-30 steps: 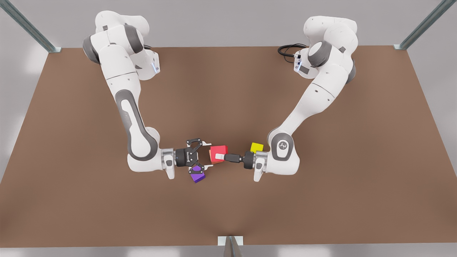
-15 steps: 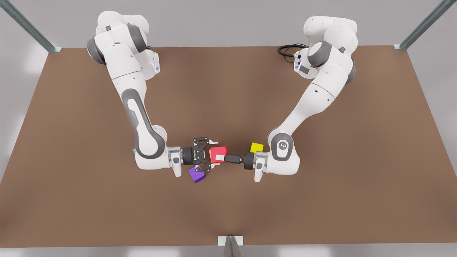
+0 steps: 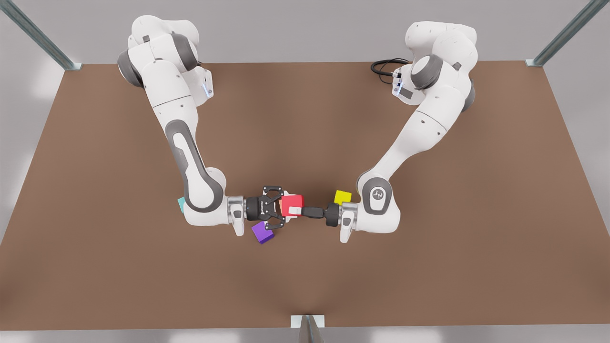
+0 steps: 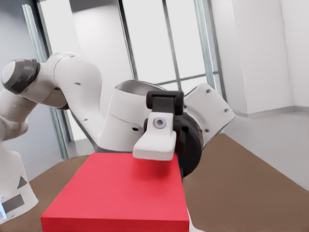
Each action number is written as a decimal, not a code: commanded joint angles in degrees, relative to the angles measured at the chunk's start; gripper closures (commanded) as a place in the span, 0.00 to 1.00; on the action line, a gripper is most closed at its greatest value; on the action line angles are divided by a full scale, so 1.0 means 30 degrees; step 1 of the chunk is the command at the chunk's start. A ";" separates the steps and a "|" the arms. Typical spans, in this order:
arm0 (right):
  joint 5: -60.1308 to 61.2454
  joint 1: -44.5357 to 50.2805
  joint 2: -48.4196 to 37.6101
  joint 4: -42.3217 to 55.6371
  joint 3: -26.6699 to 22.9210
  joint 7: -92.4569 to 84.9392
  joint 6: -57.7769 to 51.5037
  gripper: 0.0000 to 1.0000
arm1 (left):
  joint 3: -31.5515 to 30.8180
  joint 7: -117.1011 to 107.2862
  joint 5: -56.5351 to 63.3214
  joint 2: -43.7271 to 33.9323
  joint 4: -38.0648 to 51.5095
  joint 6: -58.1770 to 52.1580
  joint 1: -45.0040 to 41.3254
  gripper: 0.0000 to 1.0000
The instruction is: Pick up red wooden cube and pass to hand red wooden cube and place in blue wooden cube
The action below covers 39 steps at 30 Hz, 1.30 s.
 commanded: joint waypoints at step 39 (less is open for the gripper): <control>-3.2409 -0.5180 -0.7604 -1.0391 -0.0454 2.0118 0.7309 0.54 | 0.8454 -0.6393 2.5782 -1.5185 -0.6550 -1.3327 0.2341 0.00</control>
